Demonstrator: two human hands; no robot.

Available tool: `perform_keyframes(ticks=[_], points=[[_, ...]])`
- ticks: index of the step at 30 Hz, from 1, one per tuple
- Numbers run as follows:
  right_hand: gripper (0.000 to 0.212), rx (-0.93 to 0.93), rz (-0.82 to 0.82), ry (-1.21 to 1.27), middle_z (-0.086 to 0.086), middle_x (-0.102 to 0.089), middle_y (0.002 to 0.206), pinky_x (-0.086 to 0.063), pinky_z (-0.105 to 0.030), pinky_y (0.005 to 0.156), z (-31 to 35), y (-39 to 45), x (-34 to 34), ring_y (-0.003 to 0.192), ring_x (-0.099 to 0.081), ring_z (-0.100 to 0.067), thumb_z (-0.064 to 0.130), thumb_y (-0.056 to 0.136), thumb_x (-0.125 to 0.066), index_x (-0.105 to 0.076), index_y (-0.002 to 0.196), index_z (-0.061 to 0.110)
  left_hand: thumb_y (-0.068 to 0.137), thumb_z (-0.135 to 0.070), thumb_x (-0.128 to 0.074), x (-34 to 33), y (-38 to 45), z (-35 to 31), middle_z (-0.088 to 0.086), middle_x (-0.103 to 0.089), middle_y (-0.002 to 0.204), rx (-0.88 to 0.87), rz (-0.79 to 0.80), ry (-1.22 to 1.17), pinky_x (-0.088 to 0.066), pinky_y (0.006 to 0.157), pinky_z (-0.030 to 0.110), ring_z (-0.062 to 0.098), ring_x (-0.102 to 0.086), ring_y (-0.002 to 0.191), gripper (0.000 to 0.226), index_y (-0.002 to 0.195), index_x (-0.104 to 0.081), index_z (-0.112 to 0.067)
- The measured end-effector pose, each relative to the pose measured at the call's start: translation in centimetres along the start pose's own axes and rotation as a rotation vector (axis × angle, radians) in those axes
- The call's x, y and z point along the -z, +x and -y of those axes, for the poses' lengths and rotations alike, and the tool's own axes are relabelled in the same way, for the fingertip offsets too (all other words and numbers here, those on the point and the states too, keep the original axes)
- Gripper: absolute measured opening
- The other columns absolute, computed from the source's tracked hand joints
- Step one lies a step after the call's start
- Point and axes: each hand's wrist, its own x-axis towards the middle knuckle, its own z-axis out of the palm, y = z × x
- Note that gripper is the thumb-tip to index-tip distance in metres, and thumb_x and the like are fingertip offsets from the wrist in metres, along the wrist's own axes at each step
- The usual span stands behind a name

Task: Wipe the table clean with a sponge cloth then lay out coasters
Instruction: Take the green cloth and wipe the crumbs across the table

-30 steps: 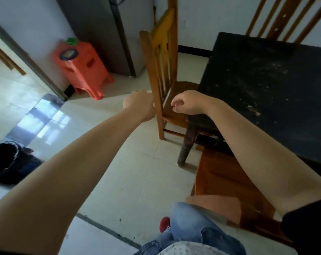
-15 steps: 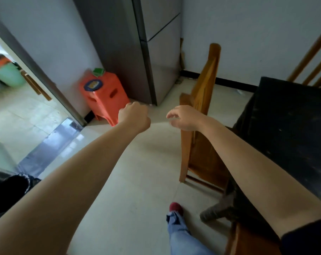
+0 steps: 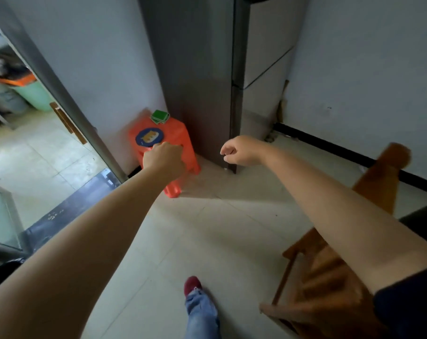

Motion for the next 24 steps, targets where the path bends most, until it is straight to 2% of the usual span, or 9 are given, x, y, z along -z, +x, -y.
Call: perform_keyframes(ticks=[6,11,15,18,24], points=[[0.031,-0.013,-0.004,0.034,-0.008,-0.057,0.126,-0.039,-0.026,0.093,2.0,14.4,2.5,0.115,-0.052,-0.02,0.017,0.091,-0.049,-0.055,0.12,0.011,0.089,-0.024,-0.047,0.5,12.2,8.2,0.011,-0.052,0.124,0.066,0.019,-0.055,-0.045,0.081,0.037,0.031,-0.05,0.113,0.038,0.124,-0.053,-0.014],[0.03,-0.044,0.007,0.075,-0.009,-0.057,0.124,-0.038,-0.022,0.086,1.9,24.0,4.2,0.113,-0.053,-0.02,0.016,0.091,-0.049,-0.056,0.119,0.01,0.085,-0.014,-0.048,-1.0,21.4,13.8,0.006,-0.056,0.12,0.11,0.05,-0.126,-0.045,0.08,0.035,0.028,-0.051,0.113,0.04,0.125,-0.052,-0.017],[0.029,-0.08,0.019,0.115,-0.009,-0.056,0.125,-0.039,-0.025,0.092,0.5,32.4,5.4,0.115,-0.052,-0.021,0.016,0.092,-0.048,-0.056,0.119,0.01,0.088,-0.017,-0.046,-2.4,29.3,17.1,0.007,-0.054,0.124,0.133,0.102,-0.148,-0.045,0.083,0.035,0.028,-0.048,0.116,0.04,0.127,-0.049,-0.021],[0.028,-0.077,0.034,0.134,-0.011,-0.057,0.125,-0.041,-0.031,0.097,-0.7,39.2,6.3,0.115,-0.052,-0.022,0.014,0.091,-0.048,-0.057,0.118,0.009,0.089,-0.02,-0.048,-3.4,34.9,19.0,0.007,-0.054,0.123,0.185,0.132,-0.151,-0.045,0.075,0.032,0.026,-0.05,0.115,0.039,0.128,-0.049,-0.018],[0.024,-0.065,0.106,0.227,-0.018,-0.061,0.116,-0.042,-0.032,0.093,-2.2,52.5,7.4,0.109,-0.056,-0.027,0.007,0.09,-0.05,-0.06,0.11,-0.001,0.09,-0.022,-0.047,-4.9,44.9,22.8,0.009,-0.054,0.12,0.269,0.192,-0.157,-0.044,0.077,0.034,0.027,-0.049,0.114,0.034,0.123,-0.05,-0.013]])
